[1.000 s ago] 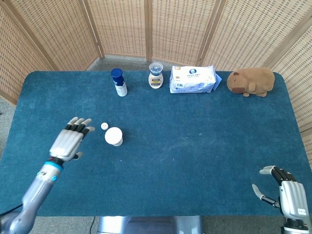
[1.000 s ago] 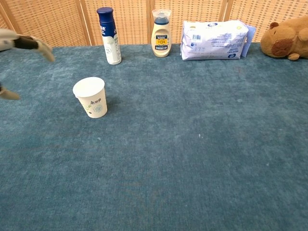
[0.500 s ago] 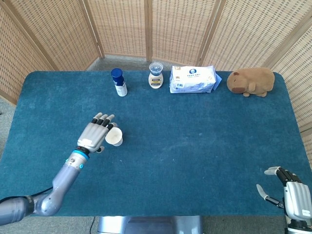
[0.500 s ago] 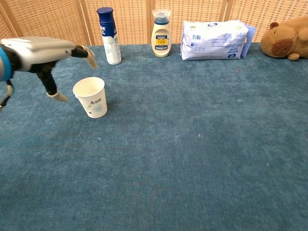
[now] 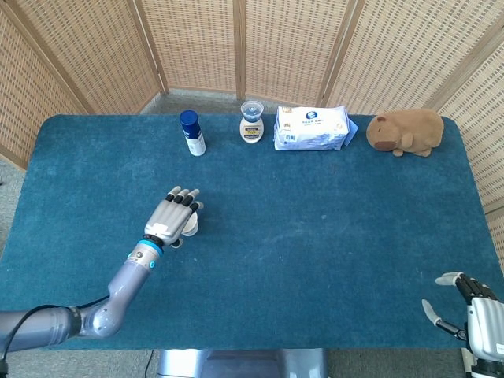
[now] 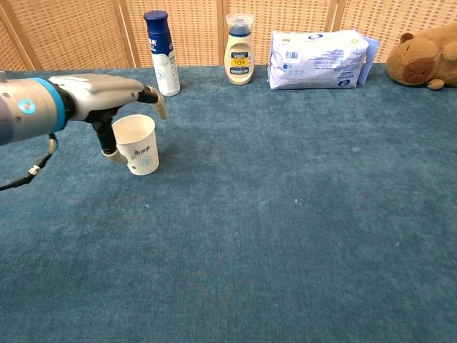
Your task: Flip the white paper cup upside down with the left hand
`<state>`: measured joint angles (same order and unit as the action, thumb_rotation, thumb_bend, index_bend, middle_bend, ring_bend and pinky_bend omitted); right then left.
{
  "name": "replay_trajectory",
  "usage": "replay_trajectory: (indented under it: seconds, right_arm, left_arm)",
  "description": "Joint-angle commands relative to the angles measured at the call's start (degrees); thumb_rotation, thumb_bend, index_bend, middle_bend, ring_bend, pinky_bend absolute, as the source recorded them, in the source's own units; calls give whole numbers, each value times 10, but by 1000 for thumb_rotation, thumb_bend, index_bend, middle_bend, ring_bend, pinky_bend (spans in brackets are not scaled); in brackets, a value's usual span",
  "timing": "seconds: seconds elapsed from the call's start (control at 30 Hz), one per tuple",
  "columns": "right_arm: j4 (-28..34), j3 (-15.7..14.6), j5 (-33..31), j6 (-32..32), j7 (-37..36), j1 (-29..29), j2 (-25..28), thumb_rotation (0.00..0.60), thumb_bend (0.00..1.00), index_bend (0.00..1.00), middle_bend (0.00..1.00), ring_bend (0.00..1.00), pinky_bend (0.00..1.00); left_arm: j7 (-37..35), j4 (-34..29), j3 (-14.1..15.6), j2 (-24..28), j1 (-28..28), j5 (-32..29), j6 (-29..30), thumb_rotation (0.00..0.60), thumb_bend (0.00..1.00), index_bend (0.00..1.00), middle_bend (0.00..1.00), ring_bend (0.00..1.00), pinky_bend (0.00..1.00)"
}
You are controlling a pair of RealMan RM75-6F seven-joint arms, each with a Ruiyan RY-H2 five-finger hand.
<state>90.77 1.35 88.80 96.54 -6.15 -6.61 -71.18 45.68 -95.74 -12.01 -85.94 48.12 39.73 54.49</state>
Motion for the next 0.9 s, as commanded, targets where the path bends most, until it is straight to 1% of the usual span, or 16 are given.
replay_trajectory:
  seconds: [0.03, 0.13, 0.23, 0.53, 0.8, 0.9]
  right_arm:
    - [-1, 0, -3, 2, 0, -3, 1, 421, 318, 415, 373, 356, 359]
    - [-3, 0, -8, 3, 0, -8, 2, 421, 317, 415, 373, 356, 359]
    - [-5, 1, -12, 7, -3, -12, 5, 425, 317, 415, 373, 356, 360]
    - [-3, 3, -11, 7, -3, -14, 7, 422, 317, 415, 372, 356, 361]
    - [-1, 5, -12, 7, -2, -15, 8, 422, 318, 415, 373, 356, 362]
    - [-1, 6, -11, 7, -1, -15, 7, 421, 318, 415, 373, 356, 362]
  left_arm:
    - [-9, 18, 3, -15, 9, 7, 5, 600, 184, 280, 55, 0, 49]
    - [-23, 34, 3, -25, 11, 15, 7, 600, 187, 312, 55, 0, 49]
    - [-28, 43, 7, -28, 15, 19, 8, 600, 190, 318, 55, 0, 49]
    - [-13, 43, 17, -20, 32, -10, 4, 600, 219, 327, 55, 0, 49]
    - [-14, 46, 23, -15, 39, -20, 14, 600, 249, 499, 55, 0, 49]
    - [-19, 43, 23, -10, 39, -22, 17, 600, 251, 522, 55, 0, 49]
